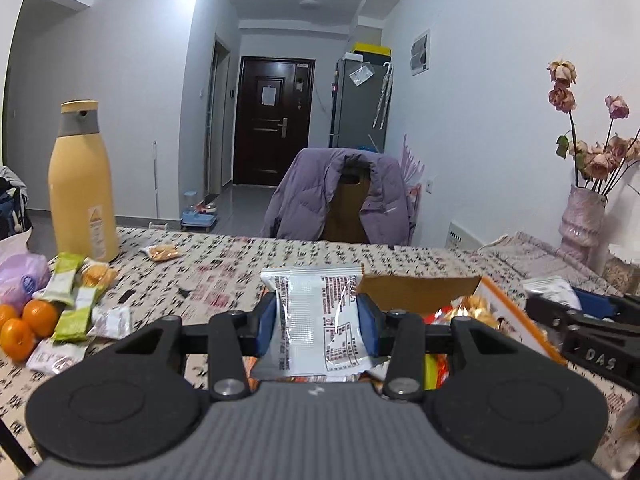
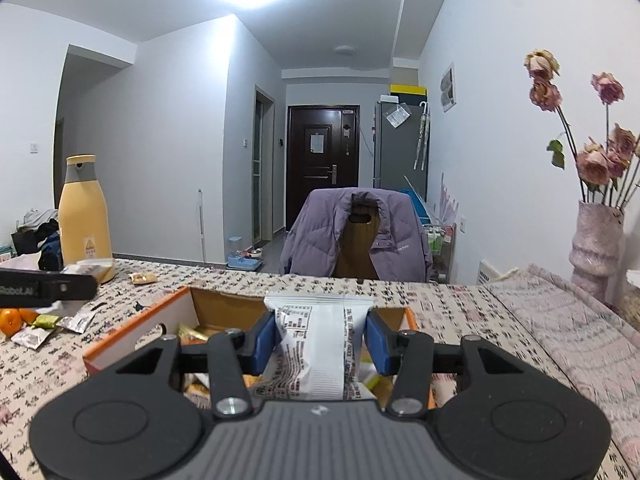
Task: Organize snacks
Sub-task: 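Carry both white packets over the box and open both grippers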
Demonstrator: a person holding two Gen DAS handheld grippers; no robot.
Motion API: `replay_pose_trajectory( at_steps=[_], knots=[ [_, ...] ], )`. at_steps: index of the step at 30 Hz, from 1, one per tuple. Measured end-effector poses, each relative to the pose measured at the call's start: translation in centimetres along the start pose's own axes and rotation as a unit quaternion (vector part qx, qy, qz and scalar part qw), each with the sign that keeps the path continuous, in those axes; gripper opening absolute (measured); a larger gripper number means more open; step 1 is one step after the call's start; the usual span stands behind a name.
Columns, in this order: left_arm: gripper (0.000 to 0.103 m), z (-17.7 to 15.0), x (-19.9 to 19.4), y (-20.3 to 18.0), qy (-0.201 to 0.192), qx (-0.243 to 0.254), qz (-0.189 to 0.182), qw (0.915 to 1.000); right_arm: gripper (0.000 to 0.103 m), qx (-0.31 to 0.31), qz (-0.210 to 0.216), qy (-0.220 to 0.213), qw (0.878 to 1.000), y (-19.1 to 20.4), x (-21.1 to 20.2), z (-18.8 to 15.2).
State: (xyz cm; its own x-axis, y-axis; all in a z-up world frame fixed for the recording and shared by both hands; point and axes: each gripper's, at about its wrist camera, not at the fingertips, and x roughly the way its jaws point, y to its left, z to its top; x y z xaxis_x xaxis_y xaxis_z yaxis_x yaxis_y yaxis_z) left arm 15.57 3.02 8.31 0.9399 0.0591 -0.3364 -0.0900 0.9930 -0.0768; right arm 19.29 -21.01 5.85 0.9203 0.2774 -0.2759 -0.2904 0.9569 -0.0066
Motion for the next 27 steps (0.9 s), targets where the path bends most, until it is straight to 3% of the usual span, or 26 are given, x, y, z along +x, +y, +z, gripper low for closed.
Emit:
replay_pose_trajectory(
  at_steps=[14, 18, 27],
  knots=[
    [0.043, 1.6, 6.0, -1.6, -0.004, -0.021, -0.003, 0.9998, 0.047, 0.009, 0.008, 0.01, 1.0, 0.6, 5.5, 0.8],
    [0.043, 0.5, 7.4, -1.8, -0.009, -0.02, 0.023, 0.9995, 0.047, 0.022, 0.01, 0.022, 0.999, 0.2, 6.9, -0.5],
    [0.044, -1.4, 9.1, -1.7, 0.017, -0.004, 0.008, 0.9998, 0.047, 0.019, 0.008, 0.053, 0.998, 0.1, 8.3, -2.2]
  ],
)
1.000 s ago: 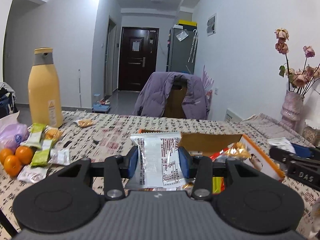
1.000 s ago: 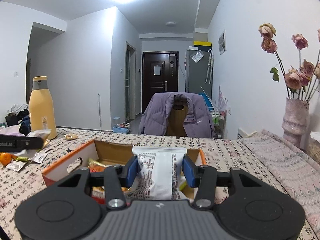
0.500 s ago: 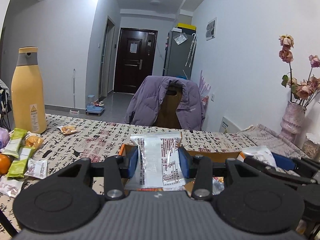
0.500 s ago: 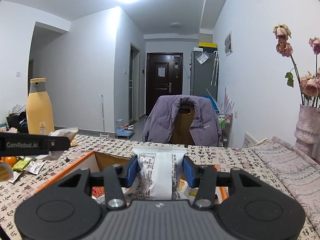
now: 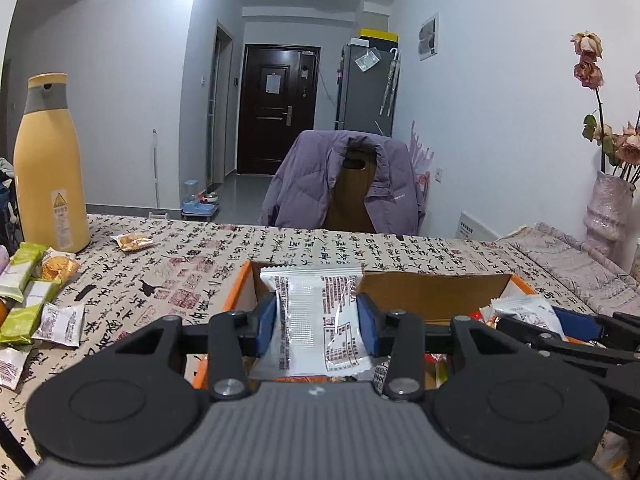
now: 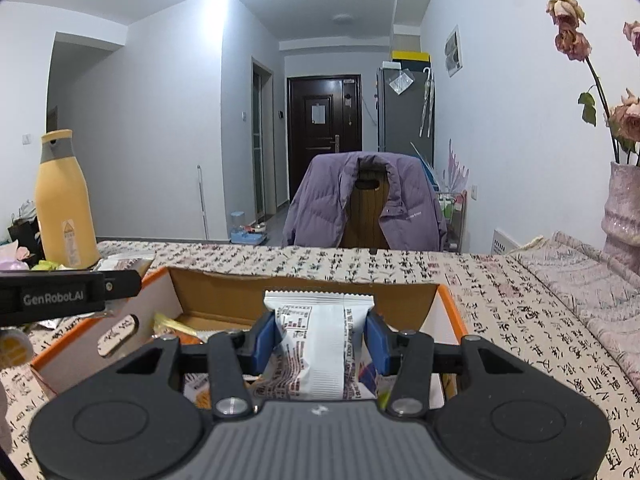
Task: Organize snacks
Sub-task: 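Carry both white packets over the box and open both grippers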
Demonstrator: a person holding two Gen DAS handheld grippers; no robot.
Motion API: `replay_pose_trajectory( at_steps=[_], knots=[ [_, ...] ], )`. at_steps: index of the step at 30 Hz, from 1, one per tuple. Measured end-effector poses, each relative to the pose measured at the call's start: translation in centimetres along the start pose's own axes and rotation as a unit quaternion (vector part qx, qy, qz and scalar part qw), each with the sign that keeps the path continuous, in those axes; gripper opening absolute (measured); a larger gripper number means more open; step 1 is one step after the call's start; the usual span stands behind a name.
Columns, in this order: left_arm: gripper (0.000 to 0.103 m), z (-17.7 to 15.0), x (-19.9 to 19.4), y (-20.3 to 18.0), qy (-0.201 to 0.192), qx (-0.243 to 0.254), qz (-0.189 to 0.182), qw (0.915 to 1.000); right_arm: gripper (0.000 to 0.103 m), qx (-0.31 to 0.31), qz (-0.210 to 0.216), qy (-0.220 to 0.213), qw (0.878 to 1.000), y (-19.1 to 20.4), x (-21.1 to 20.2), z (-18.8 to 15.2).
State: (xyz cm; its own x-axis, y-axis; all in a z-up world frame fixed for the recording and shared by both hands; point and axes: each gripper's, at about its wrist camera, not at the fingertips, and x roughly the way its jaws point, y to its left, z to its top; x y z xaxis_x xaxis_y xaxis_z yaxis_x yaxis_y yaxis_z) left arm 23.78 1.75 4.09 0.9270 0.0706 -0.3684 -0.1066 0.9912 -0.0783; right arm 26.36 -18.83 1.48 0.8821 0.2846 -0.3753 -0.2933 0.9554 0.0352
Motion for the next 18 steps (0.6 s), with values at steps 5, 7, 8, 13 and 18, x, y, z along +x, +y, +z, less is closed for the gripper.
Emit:
replay_pose_trajectory(
  at_steps=[5, 7, 8, 13, 18],
  knots=[
    [0.062, -0.4, -0.2, 0.1, -0.009, -0.007, -0.008, 0.9999, 0.066, 0.004, -0.006, 0.008, 1.0, -0.3, 0.3, -0.4],
    [0.083, -0.4, -0.4, 0.3, -0.016, -0.012, -0.004, 0.9998, 0.088, 0.012, -0.006, 0.012, 1.0, -0.5, 0.4, -0.4],
    [0.093, -0.4, -0.5, 0.3, -0.023, -0.014, 0.002, 0.9996, 0.093, 0.016, -0.008, 0.011, 1.0, -0.6, 0.3, -0.4],
    [0.103, -0.3, -0.7, 0.4, -0.033, -0.018, 0.015, 0.9992, 0.103, 0.027, -0.013, 0.008, 1.0, -1.1, 0.2, -0.5],
    [0.103, -0.3, -0.5, 0.5, -0.029, -0.019, 0.019, 0.9992, 0.103, 0.031, -0.016, 0.007, 0.999, -1.4, 0.3, -0.6]
  ],
)
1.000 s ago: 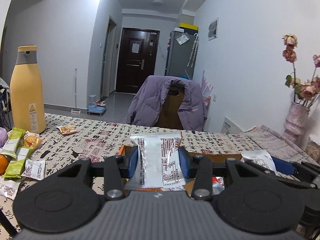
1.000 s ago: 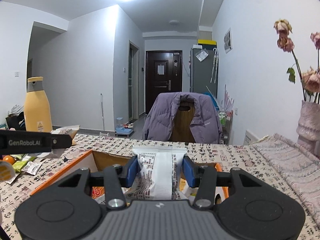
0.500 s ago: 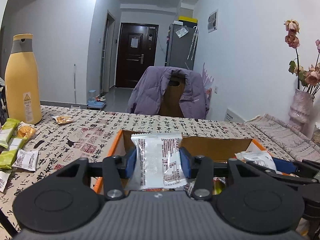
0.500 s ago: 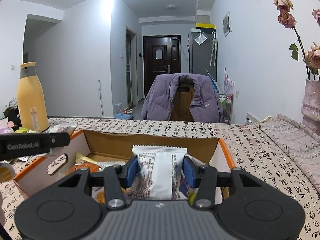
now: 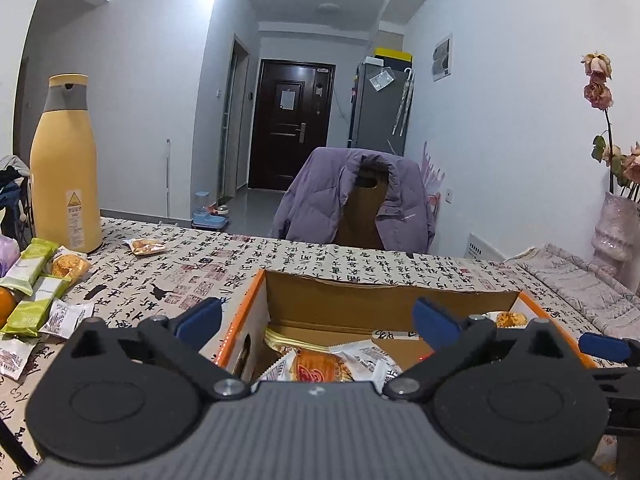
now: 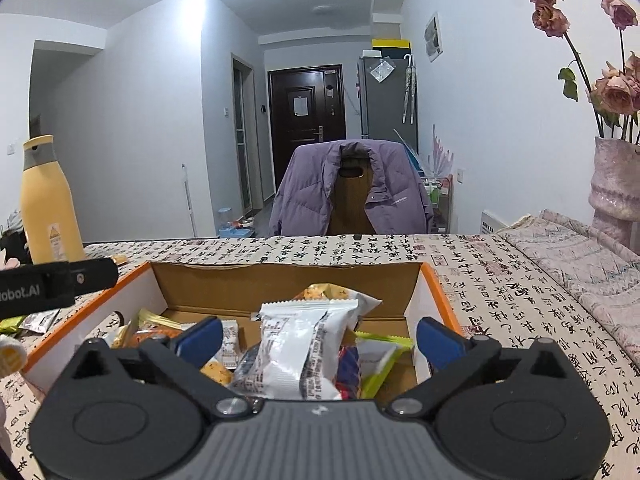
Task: Organize snacks
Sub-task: 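Carry both white packets over the box and open both grippers, then move both grippers back from the box to the snack pile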
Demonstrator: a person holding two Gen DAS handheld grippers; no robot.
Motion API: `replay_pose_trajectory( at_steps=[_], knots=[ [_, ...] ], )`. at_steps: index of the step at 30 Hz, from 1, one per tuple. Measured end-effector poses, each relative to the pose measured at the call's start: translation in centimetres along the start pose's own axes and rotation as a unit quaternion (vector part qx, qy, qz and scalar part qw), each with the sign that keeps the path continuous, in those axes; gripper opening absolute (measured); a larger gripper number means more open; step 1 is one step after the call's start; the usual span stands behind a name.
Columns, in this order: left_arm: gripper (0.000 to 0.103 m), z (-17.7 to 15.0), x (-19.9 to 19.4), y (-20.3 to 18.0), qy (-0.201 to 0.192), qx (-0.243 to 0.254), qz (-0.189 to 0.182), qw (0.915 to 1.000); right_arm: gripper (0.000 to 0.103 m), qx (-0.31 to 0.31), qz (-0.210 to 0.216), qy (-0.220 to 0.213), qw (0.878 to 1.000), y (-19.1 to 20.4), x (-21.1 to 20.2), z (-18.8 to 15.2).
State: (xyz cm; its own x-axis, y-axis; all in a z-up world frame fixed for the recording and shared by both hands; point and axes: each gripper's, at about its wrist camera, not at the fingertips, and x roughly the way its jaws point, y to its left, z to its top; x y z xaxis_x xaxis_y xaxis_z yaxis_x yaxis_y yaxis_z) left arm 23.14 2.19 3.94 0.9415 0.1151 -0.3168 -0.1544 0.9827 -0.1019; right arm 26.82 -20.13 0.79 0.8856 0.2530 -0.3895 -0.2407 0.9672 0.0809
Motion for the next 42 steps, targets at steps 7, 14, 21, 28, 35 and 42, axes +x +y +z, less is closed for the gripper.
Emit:
replay_pose_trajectory(
  at_steps=[7, 14, 21, 28, 35, 42],
  knots=[
    [0.103, 0.3, -0.4, -0.2, -0.005, 0.003, 0.0, 1.0, 0.103, 0.001, -0.001, -0.006, 1.0, 0.0, -0.3, 0.3],
    [0.103, 1.7, -2.3, -0.8, -0.028, 0.002, -0.005, 0.9996, 0.103, -0.003, -0.002, -0.022, 1.0, 0.2, -1.7, 1.3],
    [0.103, 2.2, -4.3, -0.5, -0.035, 0.002, -0.006, 0.9994, 0.103, -0.006, -0.006, -0.026, 1.0, 0.6, -3.5, 1.7],
    [0.103, 1.4, -6.4, 0.3, -0.028, 0.006, -0.003, 0.9996, 0.103, -0.007, 0.004, -0.016, 1.0, 0.8, -5.5, 1.0],
    [0.103, -0.6, -8.3, 1.5, -0.005, 0.012, 0.001, 0.9999, 0.103, 0.0, 0.007, 0.001, 1.0, 0.7, -7.5, -0.7],
    [0.103, -2.9, -10.1, 2.7, 0.017, 0.02, 0.008, 0.9996, 0.103, 0.003, 0.009, 0.021, 1.0, 0.8, -9.3, -2.7]
  ],
)
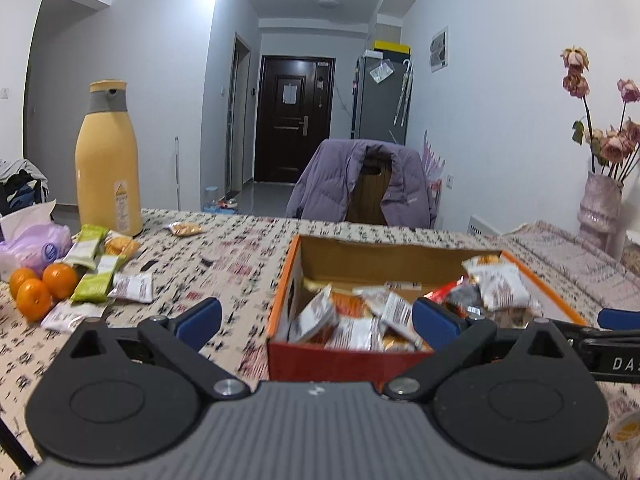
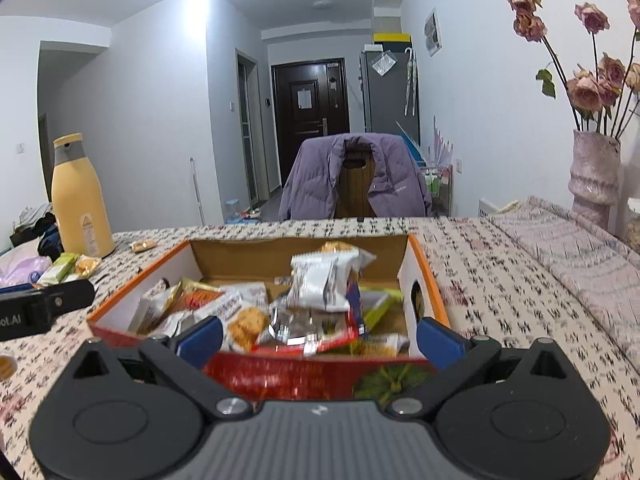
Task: Organize snacks
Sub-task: 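Move both grippers back from the box to the snack pile, then grasp a white packet from the pile with the left gripper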
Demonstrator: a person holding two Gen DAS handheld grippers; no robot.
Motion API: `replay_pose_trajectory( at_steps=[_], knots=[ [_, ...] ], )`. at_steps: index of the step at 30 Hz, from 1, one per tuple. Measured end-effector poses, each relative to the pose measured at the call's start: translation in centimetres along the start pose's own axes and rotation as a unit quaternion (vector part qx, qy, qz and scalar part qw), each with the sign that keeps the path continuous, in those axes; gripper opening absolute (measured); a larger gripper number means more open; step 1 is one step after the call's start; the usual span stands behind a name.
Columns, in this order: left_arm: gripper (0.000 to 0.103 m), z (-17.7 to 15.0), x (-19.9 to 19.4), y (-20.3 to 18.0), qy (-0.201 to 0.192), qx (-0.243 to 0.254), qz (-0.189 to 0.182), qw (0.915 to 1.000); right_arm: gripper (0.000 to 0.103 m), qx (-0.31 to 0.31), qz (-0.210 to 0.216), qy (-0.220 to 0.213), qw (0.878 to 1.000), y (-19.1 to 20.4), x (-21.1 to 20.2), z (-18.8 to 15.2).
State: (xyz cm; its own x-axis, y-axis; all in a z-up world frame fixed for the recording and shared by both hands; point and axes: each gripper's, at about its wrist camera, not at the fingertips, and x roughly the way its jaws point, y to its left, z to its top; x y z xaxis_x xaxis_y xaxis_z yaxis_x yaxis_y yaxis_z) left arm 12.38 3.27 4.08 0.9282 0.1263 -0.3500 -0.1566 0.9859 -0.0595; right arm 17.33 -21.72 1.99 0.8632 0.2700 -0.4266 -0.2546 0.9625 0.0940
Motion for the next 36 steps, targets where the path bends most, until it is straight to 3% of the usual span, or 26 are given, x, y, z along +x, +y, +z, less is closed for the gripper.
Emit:
replay_pose_trajectory(
  at_steps=[13, 27, 32, 36],
  knots=[
    [0.103, -3.7, -1.7, 1.6, 0.059, 0.013, -0.023, 0.9979, 0.103, -0.004, -0.006, 0.039, 0.999, 0.3, -2.5, -4.1],
    [0.103, -6.3, 0.0, -0.6, 0.129, 0.058, -0.045, 0.9889, 0.103, 0.003, 0.0, 0.082, 0.997, 0.3, -2.4, -6.9],
    [0.096, -6.7, 0.6, -0.9, 0.142, 0.064, -0.053, 0.9864, 0.103, 0.002, 0.003, 0.086, 0.996, 0.5, -2.3, -7.1],
    [0.077, -6.9, 1.0, -0.9, 0.153, 0.062, -0.057, 0.9845, 0.103, -0.001, 0.004, 0.089, 0.996, 0.7, -2.2, -7.1]
  ],
)
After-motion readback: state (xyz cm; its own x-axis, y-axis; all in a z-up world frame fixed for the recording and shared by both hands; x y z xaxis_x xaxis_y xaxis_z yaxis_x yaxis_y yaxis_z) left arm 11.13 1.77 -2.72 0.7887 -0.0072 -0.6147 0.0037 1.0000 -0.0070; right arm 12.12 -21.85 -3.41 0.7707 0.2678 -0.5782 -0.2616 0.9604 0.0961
